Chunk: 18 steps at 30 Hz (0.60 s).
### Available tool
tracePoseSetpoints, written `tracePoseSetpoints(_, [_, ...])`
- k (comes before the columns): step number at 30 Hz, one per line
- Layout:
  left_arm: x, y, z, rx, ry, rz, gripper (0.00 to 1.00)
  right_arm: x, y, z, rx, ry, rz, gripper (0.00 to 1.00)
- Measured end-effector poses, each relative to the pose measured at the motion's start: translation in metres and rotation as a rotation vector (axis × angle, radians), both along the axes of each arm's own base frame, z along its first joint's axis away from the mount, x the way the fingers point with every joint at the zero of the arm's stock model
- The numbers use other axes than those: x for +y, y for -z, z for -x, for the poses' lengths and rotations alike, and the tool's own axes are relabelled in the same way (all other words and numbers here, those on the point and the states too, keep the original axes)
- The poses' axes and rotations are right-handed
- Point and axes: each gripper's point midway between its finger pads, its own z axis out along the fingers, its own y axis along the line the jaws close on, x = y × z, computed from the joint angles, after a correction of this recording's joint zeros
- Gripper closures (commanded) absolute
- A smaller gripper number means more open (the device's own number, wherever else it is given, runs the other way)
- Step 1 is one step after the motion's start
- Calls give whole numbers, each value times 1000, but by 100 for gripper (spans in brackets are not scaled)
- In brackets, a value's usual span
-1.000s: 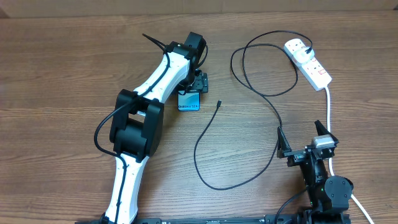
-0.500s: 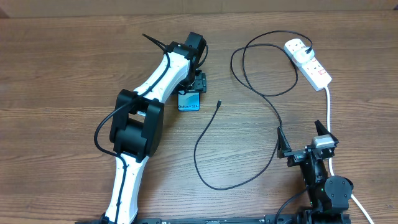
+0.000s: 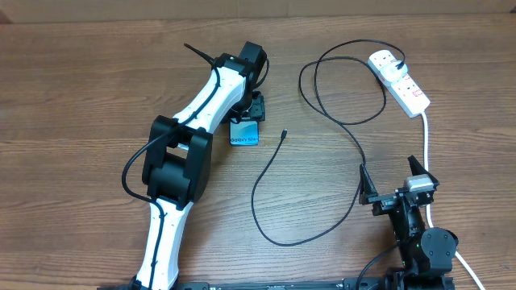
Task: Plug charger to phone and switch on socket
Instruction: 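Close the left gripper on the phone's long edges, then lift the phone with the left gripper and raise it upright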
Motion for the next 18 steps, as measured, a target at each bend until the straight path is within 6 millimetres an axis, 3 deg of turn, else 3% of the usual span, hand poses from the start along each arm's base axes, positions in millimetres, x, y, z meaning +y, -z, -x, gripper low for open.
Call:
tracePoseSetpoints(11, [3, -9, 10, 90, -30, -9, 33, 0, 0, 0, 0, 0, 0, 0])
tracePoseSetpoints(18, [-20, -30, 20, 159, -37, 127, 35, 0, 0, 0, -1, 0, 0, 0])
